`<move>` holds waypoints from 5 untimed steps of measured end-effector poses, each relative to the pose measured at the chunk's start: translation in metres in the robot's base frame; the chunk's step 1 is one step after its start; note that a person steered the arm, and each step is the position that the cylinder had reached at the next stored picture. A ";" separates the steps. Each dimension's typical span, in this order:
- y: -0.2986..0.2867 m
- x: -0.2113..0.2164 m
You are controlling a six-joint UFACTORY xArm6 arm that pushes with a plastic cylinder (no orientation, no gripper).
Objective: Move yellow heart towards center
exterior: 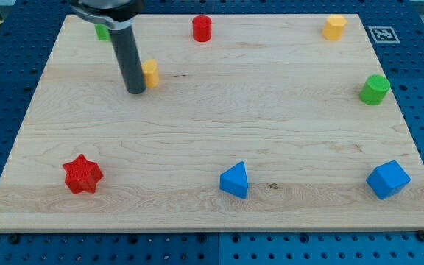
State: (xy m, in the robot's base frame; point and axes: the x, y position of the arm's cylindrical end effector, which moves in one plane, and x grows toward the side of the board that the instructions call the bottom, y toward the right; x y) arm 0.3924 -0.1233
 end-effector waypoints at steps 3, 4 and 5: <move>-0.067 -0.021; -0.056 -0.035; -0.056 -0.041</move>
State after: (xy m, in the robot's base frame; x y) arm 0.3510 -0.1792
